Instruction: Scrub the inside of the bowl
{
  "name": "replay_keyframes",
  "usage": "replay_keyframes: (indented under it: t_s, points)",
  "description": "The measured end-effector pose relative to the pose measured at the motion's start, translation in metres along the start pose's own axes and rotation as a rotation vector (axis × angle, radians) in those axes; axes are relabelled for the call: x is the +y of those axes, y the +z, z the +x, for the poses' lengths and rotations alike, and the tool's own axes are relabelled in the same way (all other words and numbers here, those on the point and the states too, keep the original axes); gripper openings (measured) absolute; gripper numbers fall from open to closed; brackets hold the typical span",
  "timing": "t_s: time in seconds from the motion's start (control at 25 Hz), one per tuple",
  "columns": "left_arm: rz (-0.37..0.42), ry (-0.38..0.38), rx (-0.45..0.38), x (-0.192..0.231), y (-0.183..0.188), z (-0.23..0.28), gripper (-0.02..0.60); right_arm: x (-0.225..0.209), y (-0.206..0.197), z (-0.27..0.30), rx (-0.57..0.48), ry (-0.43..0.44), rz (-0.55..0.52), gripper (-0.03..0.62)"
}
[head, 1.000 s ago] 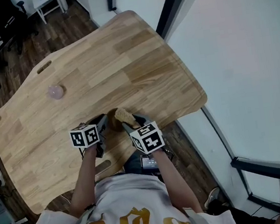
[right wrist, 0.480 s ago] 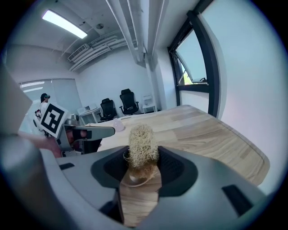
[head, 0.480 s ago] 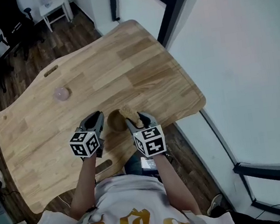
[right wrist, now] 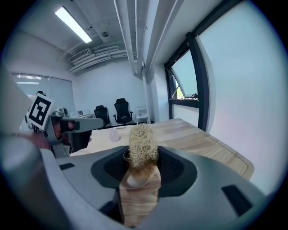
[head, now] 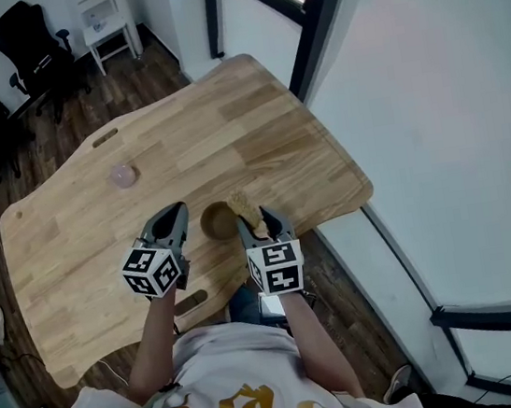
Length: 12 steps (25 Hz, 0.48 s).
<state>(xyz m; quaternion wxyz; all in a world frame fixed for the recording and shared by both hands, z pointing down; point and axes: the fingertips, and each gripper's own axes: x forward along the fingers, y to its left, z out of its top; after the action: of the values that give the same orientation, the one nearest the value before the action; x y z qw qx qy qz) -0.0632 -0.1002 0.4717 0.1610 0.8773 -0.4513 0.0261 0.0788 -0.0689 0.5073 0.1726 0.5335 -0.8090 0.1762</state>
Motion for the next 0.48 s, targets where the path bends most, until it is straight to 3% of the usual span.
replay_keyframes:
  t_s: [0.24, 0.48]
  points:
    - [-0.018, -0.007, -0.036, -0.006, 0.007, -0.011, 0.002, 0.001, 0.0, -0.011, -0.014, -0.017, -0.005, 0.181]
    - [0.008, 0.005, -0.015, -0.006, 0.004, -0.012, 0.002, -0.001, -0.002, -0.014, -0.008, -0.029, -0.012, 0.181]
